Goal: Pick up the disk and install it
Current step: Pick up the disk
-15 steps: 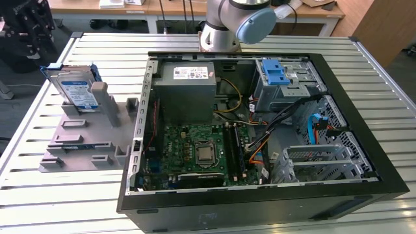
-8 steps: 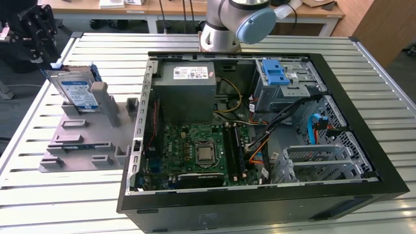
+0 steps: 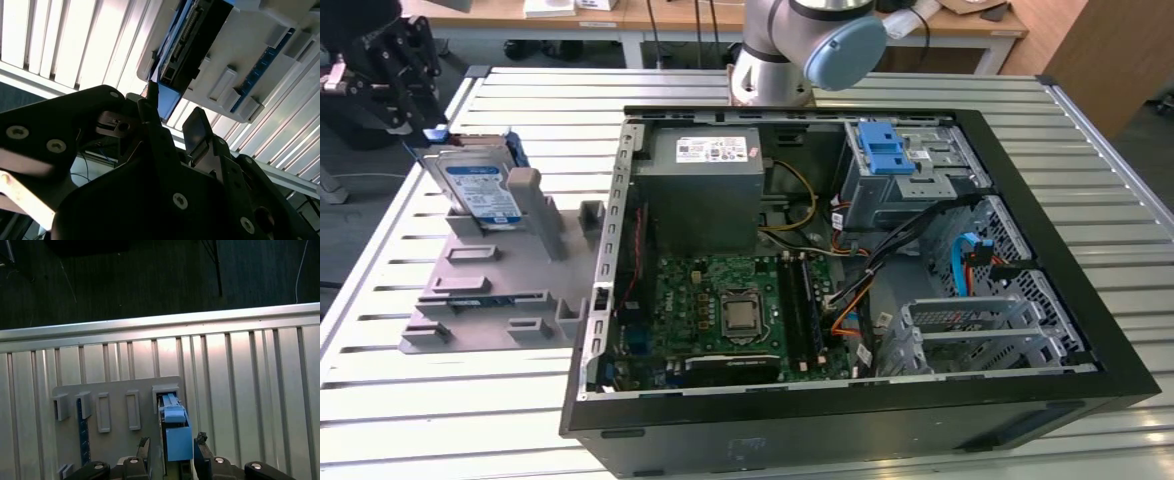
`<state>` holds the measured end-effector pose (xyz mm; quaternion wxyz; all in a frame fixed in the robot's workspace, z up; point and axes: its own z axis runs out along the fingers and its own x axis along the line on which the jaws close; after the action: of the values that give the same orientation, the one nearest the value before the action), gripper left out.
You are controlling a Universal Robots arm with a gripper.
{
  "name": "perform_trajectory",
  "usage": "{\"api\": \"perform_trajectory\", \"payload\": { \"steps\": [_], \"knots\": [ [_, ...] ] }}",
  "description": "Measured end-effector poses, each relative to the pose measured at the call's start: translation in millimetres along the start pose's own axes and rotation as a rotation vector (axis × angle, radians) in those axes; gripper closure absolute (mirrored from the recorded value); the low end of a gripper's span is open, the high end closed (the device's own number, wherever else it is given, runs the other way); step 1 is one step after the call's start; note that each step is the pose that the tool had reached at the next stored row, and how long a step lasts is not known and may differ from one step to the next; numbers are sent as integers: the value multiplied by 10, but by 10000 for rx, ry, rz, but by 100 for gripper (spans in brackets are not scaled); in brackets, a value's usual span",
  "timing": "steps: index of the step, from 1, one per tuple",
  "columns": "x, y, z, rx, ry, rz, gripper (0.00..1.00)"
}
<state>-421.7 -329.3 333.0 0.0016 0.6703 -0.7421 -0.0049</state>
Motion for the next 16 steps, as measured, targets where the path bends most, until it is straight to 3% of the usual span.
{"api": "perform_trajectory", "payload": {
  "steps": [16],
  "knots": [
    [-34,10,167,3,0,-1,53]
  ]
}}
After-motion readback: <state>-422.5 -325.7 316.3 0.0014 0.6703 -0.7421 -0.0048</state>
